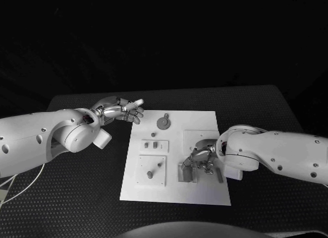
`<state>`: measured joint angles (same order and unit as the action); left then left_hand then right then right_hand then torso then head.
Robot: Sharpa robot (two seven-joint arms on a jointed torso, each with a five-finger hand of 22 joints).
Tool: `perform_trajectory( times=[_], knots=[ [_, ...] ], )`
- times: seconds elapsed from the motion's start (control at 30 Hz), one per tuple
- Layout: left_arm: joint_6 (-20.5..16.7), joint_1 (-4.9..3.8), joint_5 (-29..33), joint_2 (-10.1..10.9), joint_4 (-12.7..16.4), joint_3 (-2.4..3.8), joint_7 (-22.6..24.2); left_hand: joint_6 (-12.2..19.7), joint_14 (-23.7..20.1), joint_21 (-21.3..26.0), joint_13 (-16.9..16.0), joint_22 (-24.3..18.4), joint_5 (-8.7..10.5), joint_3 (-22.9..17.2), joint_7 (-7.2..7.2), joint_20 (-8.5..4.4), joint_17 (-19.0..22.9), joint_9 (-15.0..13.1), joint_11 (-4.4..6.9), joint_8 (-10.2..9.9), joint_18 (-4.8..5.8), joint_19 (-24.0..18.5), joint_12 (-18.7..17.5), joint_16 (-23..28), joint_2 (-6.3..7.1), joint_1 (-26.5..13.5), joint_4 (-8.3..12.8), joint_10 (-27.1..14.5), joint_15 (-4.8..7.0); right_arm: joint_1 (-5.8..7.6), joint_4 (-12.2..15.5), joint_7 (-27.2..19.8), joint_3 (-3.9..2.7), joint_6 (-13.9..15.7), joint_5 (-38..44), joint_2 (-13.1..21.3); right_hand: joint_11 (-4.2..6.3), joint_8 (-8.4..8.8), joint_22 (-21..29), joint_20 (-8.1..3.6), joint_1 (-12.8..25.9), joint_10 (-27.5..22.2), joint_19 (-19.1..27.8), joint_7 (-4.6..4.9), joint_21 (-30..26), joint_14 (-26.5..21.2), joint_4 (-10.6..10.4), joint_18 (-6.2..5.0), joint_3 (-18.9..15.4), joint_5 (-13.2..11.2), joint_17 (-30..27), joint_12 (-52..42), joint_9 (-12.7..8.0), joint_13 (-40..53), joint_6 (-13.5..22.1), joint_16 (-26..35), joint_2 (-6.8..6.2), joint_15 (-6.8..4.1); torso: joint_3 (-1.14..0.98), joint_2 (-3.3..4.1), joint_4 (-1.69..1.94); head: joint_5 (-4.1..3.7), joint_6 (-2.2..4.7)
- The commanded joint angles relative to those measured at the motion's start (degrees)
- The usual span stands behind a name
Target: Assemble the parts on the task board
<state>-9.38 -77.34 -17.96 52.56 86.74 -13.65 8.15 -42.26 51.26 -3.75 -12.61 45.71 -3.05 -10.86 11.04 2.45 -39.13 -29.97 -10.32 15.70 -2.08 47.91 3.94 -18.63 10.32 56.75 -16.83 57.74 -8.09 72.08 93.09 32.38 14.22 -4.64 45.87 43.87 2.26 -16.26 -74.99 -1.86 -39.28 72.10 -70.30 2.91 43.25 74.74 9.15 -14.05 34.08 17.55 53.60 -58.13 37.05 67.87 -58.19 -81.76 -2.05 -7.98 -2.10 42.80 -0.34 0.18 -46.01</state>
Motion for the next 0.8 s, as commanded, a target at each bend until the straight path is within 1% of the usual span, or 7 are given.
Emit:
perform_trajectory(
  times=[0.03, 0.23, 0.4, 0.53, 0.6, 0.63, 0.8],
  knots=[
    [0.89, -0.05, 0.34, 0.06, 0.21, 0.02, 0.15, 0.46, -0.38, -0.28, 0.06, -0.07, 0.20, 0.31, 1.44, -0.08, -0.10, -0.08, 0.20, 0.32, -0.37, -0.26, 0.14, 0.21, -0.14, -0.05, 0.00, -0.11, 0.09, -0.17, -0.05, 0.13, 0.03, -0.30, 1.26, 0.00, 0.14, -0.01, -1.07, -0.28, 0.55, -0.30, 0.22, 1.06, 0.27, -0.24, -0.22, -0.95, 0.05, 0.18, -0.12, 0.06, 0.03, 0.06, -3.27, -0.17, -0.08, -0.38, -0.01, 0.01, 0.01, 0.10, -0.13],
    [0.90, -0.05, 0.34, 0.04, 0.18, 0.02, 0.10, 0.46, -0.38, -0.28, 0.06, -0.07, 0.20, 0.35, 1.44, -0.08, -0.12, -0.09, 0.20, 0.33, -0.37, -0.26, 0.14, 0.22, -0.13, 0.01, 0.00, -0.11, 0.09, -0.31, -0.20, 0.11, 0.03, 0.48, 1.66, -0.13, 0.11, 0.14, -1.06, -0.32, 1.09, -0.44, 0.29, 1.08, 0.26, -0.42, -0.56, -0.95, 0.24, 0.18, -0.40, 0.11, -0.01, 0.11, -3.16, -0.06, -0.95, -0.37, -0.04, 0.00, -0.04, 0.20, -0.13],
    [1.09, -0.05, 0.34, 0.08, 0.19, 0.02, 0.00, 0.47, -0.38, -0.29, 0.07, -0.07, 0.20, 0.37, 1.44, -0.08, -0.13, -0.09, 0.20, 0.33, -0.36, -0.26, 0.14, 0.23, -0.13, 0.03, -0.01, -0.11, 0.09, -0.36, -0.16, 0.07, 0.03, 0.35, 1.82, -0.20, 0.05, 0.41, -1.03, -0.37, 1.67, -0.69, 0.37, 1.16, 0.22, -0.80, -1.17, -0.95, 0.60, 0.19, -1.13, 0.26, -0.06, 0.12, -2.86, 0.25, -2.68, -0.34, -0.04, 0.00, -0.03, 0.20, -0.17],
    [1.45, -0.05, 0.34, 0.09, 0.19, 0.02, -0.07, 0.47, -0.38, -0.29, 0.07, -0.08, 0.20, 0.41, 1.44, -0.08, -0.15, -0.10, 0.20, 0.34, -0.36, -0.26, 0.15, 0.24, -0.09, 0.08, -0.01, -0.10, 0.09, -0.40, -0.30, 0.07, 0.03, 0.50, 1.98, -0.21, 0.01, 0.52, -1.02, -0.40, 1.78, -0.81, 0.37, 1.21, 0.22, -0.90, -1.55, -0.95, 0.91, 0.17, -1.34, 0.33, -0.06, 0.12, -2.72, 0.38, -3.44, -0.31, -0.06, 0.02, -0.02, 0.19, -0.21],
    [1.52, -0.05, 0.34, 0.11, 0.19, 0.02, -0.12, 0.48, -0.39, -0.29, 0.08, -0.08, 0.20, 0.44, 1.44, -0.08, -0.17, -0.10, 0.20, 0.35, -0.36, -0.27, 0.14, 0.25, -0.04, 0.12, -0.01, -0.10, 0.09, -0.40, -0.32, 0.07, 0.03, 0.40, 2.15, -0.22, -0.05, 0.61, -0.97, -0.36, 2.24, -0.93, 0.43, 1.23, 0.14, -1.02, -2.17, -0.95, 1.03, 0.21, -1.54, 0.43, -0.07, 0.09, -2.60, 0.53, -4.28, -0.28, -0.04, 0.00, -0.02, 0.21, -0.20],
    [1.54, -0.05, 0.34, 0.12, 0.18, 0.02, -0.17, 0.48, -0.39, -0.29, 0.08, -0.08, 0.20, 0.45, 1.44, -0.08, -0.18, -0.11, 0.20, 0.35, -0.36, -0.27, 0.14, 0.25, -0.02, 0.14, -0.01, -0.10, 0.09, -0.40, -0.32, 0.08, 0.03, 0.39, 2.23, -0.22, -0.05, 0.65, -0.96, -0.40, 2.24, -0.98, 0.41, 1.23, 0.12, -1.01, -2.71, -0.95, 1.44, 0.19, -1.58, 0.47, -0.04, 0.09, -2.58, 0.60, -5.00, -0.29, -0.03, -0.01, -0.03, 0.21, -0.22],
    [2.10, -0.05, 0.21, 0.10, 0.16, 0.02, -0.20, 0.48, -0.39, -0.30, 0.09, -0.08, 0.20, 0.48, 1.44, -0.09, -0.20, -0.11, 0.20, 0.36, -0.36, -0.27, 0.14, 0.26, 0.06, 0.17, -0.02, -0.10, 0.09, -0.47, -0.17, -0.02, 0.03, 0.06, 2.55, -0.28, -0.06, 0.75, -0.96, -0.43, 2.06, -1.05, 0.38, 1.30, 0.08, -0.98, -3.67, -0.95, 2.14, 0.14, -1.64, 0.52, 0.02, 0.10, -2.44, 0.72, -6.54, -0.26, -0.04, 0.02, -0.04, 0.24, -0.27]
  ],
)
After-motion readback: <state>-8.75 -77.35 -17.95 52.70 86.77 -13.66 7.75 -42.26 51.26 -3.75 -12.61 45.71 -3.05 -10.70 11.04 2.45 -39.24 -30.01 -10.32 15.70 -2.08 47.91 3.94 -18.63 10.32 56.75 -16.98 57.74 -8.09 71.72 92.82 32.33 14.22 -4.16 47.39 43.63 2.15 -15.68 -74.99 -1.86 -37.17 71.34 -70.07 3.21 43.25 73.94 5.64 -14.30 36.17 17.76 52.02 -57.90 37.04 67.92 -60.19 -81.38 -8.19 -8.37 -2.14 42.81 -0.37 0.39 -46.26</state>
